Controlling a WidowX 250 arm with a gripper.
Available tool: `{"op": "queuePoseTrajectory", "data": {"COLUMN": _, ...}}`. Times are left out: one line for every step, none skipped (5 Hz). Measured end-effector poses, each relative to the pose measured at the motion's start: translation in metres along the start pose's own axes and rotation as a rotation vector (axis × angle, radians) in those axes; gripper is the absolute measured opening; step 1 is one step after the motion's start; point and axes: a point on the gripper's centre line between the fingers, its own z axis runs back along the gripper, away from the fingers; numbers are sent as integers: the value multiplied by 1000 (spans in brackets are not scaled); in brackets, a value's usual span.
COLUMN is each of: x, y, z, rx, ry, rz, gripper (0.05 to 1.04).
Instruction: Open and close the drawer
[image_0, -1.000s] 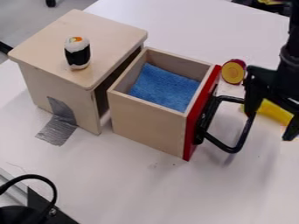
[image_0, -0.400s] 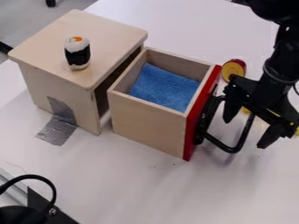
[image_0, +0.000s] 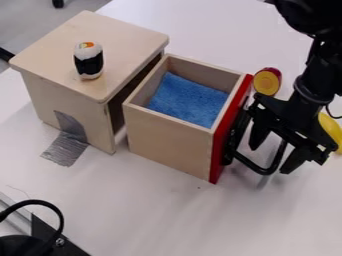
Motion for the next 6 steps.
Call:
{"op": "queuePoseTrajectory", "data": {"x": -1, "y": 0, "z": 0, "rx": -2, "ry": 6, "rz": 10, "gripper": 383}}
{"op": "queuePoseTrajectory", "data": {"x": -8, "y": 7, "z": 2, "rx": 6, "ry": 11, "rz": 28, "gripper": 185}}
{"op": "queuePoseTrajectory", "data": {"x": -17, "y": 19, "z": 13, "rx": 13, "ry": -25, "rz": 67, "gripper": 120}}
{"op": "queuePoseTrajectory", "data": {"x": -25, "y": 27, "z": 20, "rx": 25, "ry": -44, "rz": 74, "gripper": 110}}
{"op": "queuePoseTrajectory", "data": {"x": -31, "y": 33, "z": 27, "rx": 20, "ry": -67, "rz": 88, "gripper": 110}}
{"op": "queuePoseTrajectory", "data": {"x": -33, "y": 33, "z": 30, "rx": 8, "ry": -68, "rz": 107, "gripper": 110}}
